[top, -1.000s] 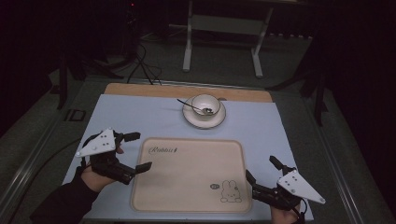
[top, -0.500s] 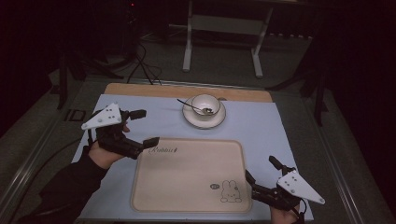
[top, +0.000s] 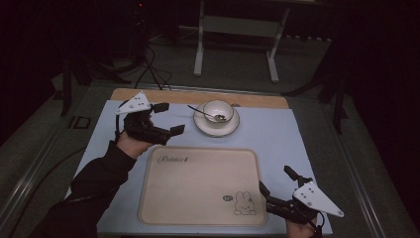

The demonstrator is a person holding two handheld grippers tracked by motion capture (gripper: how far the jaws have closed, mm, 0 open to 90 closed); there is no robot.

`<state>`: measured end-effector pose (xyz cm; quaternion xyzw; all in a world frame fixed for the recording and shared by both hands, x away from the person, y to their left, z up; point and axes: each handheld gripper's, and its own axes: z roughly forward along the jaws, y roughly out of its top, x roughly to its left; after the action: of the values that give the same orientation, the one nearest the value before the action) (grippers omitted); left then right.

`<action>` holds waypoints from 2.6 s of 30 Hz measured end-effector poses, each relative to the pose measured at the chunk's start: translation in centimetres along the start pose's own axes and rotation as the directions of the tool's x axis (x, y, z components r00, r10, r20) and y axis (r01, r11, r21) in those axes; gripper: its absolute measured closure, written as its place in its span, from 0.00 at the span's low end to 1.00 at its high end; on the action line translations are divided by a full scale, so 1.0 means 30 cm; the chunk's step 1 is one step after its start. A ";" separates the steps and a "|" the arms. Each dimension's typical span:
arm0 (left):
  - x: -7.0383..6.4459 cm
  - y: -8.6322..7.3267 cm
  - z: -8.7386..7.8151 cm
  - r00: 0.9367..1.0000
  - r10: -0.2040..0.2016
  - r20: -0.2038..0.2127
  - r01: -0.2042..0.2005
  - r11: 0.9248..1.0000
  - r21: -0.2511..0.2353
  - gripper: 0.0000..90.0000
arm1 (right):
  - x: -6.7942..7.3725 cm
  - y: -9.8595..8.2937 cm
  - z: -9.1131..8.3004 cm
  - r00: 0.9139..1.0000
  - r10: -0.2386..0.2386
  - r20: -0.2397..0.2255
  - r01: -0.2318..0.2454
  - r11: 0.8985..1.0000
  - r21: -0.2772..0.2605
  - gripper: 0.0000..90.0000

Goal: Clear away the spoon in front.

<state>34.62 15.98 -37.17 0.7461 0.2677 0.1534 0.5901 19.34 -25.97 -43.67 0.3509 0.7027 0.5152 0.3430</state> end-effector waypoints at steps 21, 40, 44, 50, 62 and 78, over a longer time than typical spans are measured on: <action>0.167 -0.165 0.245 0.957 -0.211 -0.198 0.219 0.975 0.021 0.25 | 0.005 -0.004 0.006 1.000 0.002 -0.029 -0.001 1.000 0.013 0.13; 0.238 -0.231 0.378 0.901 -0.307 -0.305 0.333 0.942 0.035 0.39 | 0.000 -0.006 0.006 0.999 0.013 -0.037 -0.012 1.000 0.016 0.13; 0.252 -0.239 0.396 0.879 -0.353 -0.320 0.375 0.927 0.007 0.45 | -0.002 -0.007 0.007 0.999 0.017 -0.039 -0.016 1.000 0.018 0.13; 0.257 -0.252 0.427 0.861 -0.389 -0.328 0.409 0.913 -0.010 0.52 | -0.005 -0.010 0.011 0.999 0.021 -0.045 -0.020 0.999 0.029 0.13; 0.255 -0.257 0.480 0.835 -0.453 -0.314 0.459 0.886 -0.058 0.65 | -0.012 -0.013 0.011 0.999 0.029 -0.045 -0.028 0.999 0.029 0.13; 0.222 -0.240 0.478 0.831 -0.459 -0.316 0.443 0.888 -0.123 0.95 | -0.014 -0.014 0.012 0.998 0.034 -0.050 -0.032 0.999 0.033 0.13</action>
<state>46.24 9.57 -48.37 0.6112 0.5291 0.1408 0.5715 19.81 -26.24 -44.10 0.3547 0.7134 0.5183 0.3108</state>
